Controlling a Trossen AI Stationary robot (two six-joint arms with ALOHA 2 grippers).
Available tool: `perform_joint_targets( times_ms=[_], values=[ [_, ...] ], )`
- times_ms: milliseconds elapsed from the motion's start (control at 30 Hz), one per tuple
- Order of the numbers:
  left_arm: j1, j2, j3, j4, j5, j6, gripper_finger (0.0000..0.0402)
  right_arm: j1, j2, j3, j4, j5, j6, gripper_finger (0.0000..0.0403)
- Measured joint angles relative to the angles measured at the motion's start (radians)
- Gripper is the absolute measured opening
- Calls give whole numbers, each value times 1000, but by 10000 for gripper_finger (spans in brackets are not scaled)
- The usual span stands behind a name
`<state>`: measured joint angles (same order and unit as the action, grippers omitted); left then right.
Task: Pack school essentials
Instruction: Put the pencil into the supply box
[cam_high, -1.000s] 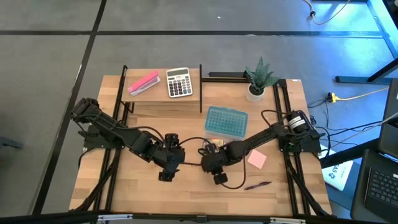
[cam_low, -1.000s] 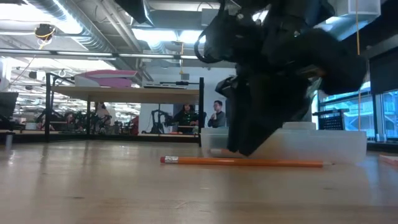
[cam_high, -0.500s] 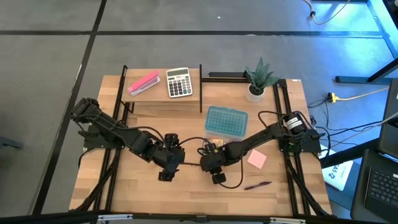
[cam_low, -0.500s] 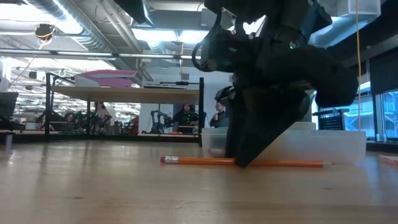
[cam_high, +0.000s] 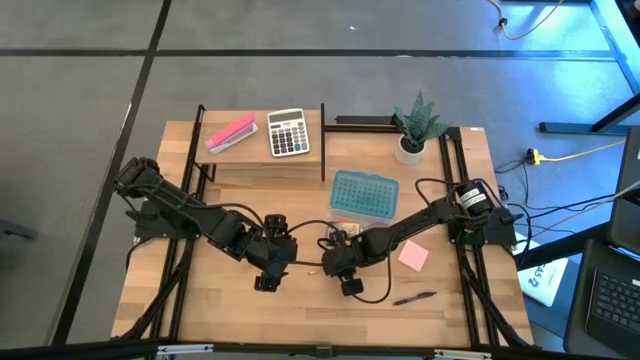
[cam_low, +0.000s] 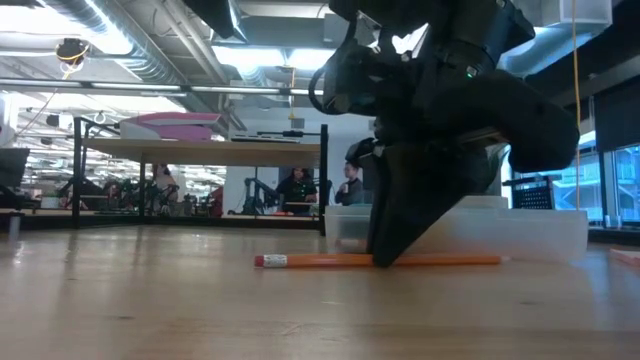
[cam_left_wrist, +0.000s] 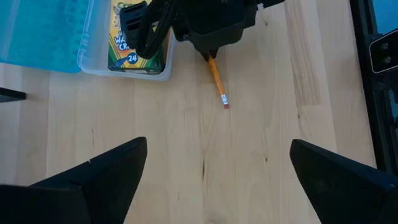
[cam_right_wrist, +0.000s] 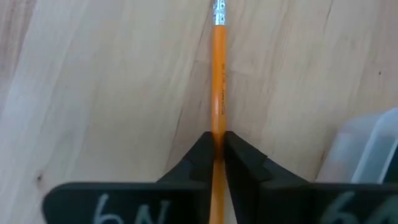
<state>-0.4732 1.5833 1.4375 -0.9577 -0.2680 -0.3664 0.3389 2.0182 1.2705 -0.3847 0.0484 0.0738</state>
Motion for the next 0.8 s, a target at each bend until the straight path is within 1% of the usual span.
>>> perform_joint_targets(
  times_ms=[200,667,800],
  values=[
    [0,0,0,0,0,0,390,-1,-1,1,4,5,1,13],
    [0,0,0,0,0,0,390,0,-1,1,16,3,0,13],
    [0,0,0,0,0,0,390,0,-1,1,16,3,-3,21]
  ],
)
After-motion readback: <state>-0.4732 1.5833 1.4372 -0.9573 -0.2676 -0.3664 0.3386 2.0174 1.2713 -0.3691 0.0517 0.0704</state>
